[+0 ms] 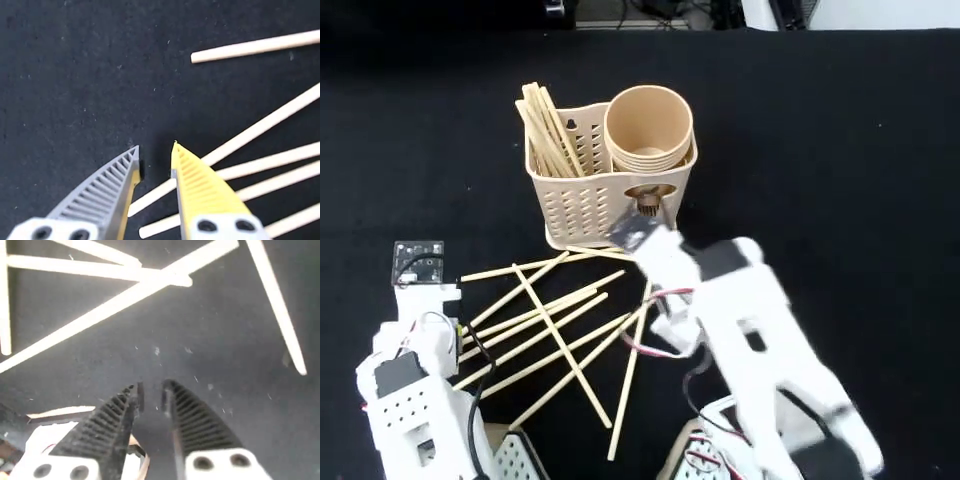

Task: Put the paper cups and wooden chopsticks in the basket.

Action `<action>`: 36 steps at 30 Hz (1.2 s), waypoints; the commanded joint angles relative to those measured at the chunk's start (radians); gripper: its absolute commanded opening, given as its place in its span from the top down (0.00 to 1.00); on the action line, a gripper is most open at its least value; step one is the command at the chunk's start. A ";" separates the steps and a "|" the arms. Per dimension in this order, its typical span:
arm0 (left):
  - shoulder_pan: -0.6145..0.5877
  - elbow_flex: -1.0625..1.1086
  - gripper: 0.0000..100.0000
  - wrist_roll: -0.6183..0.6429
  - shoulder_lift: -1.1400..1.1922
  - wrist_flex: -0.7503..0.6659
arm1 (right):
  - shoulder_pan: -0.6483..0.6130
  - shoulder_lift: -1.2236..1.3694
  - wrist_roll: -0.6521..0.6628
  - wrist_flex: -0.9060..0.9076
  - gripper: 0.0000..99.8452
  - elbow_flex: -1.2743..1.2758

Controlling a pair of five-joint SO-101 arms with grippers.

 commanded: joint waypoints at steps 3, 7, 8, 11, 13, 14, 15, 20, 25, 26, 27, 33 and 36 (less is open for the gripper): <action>0.016 -0.007 0.88 0.032 -0.008 -0.021 | -0.068 0.053 -0.011 -0.064 0.96 -0.008; 0.021 -0.007 0.88 0.032 -0.008 -0.021 | -0.075 0.053 -0.012 -0.072 0.96 -0.008; 0.021 -0.007 0.88 0.032 -0.008 -0.021 | -0.078 0.054 -0.012 -0.083 0.96 -0.007; 0.019 -0.007 0.88 0.032 -0.008 -0.021 | -0.114 0.061 -0.012 -0.120 0.96 0.010; 0.018 -0.007 0.88 0.032 -0.008 -0.021 | -0.161 0.059 -0.008 -0.143 0.96 0.036; 0.016 -0.007 0.88 0.032 -0.008 -0.021 | -0.183 0.061 -0.003 -0.155 0.96 0.051; 0.016 -0.005 0.88 0.032 -0.008 -0.021 | -0.206 0.059 -0.003 -0.172 0.96 0.068; 0.018 -0.005 0.88 0.032 -0.008 -0.021 | -0.281 0.054 -0.003 -0.249 0.91 0.137; 0.016 -0.005 0.88 0.032 -0.008 -0.021 | -0.299 0.061 -0.009 -0.330 0.88 0.168; 0.016 -0.005 0.88 0.032 -0.008 -0.021 | -0.299 0.061 -0.011 -0.342 0.88 0.165; 0.016 -0.005 0.88 0.032 -0.008 -0.021 | -0.299 0.061 -0.011 -0.351 0.88 0.160; 0.016 -0.004 0.88 0.032 -0.008 -0.021 | -0.299 0.061 -0.144 -0.373 0.88 0.117; 0.016 -0.004 0.88 0.032 -0.008 -0.021 | -0.301 0.061 -0.198 -0.373 0.88 0.097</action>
